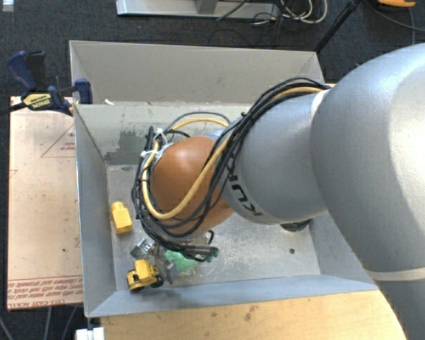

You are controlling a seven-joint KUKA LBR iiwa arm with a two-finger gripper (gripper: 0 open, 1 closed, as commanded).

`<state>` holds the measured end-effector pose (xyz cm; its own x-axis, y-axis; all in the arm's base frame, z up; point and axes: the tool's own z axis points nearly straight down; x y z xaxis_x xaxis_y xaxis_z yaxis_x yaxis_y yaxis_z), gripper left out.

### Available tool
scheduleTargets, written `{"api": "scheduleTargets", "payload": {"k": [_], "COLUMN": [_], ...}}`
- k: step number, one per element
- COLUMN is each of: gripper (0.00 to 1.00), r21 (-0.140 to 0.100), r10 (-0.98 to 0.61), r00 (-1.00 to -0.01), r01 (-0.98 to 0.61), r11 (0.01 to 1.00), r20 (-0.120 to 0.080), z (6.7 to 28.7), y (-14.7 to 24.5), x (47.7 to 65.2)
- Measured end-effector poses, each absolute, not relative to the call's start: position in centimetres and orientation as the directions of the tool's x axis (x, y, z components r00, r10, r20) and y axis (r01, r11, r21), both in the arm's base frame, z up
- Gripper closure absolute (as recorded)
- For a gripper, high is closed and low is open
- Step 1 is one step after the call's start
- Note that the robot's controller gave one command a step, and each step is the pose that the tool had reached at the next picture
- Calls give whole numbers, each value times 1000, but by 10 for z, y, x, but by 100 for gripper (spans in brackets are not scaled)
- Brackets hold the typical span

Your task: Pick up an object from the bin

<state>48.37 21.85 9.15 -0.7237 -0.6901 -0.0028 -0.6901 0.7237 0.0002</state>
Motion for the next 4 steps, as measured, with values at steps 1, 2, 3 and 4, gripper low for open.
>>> {"api": "scheduleTargets", "payload": {"k": [1,2,3,4], "gripper": [100,100,100,100], "r21": [-1,-1,2,2], "r10": [-690,-691,-690,-690], "r00": [-723,-723,-723,-724], "r01": [-690,-691,-690,-690], "r11": [723,723,723,724], "r20": [-5,-5,2,2], "z": [103,107,114,131], "y": [219,219,219,219], "x": [485,484,483,483]}}
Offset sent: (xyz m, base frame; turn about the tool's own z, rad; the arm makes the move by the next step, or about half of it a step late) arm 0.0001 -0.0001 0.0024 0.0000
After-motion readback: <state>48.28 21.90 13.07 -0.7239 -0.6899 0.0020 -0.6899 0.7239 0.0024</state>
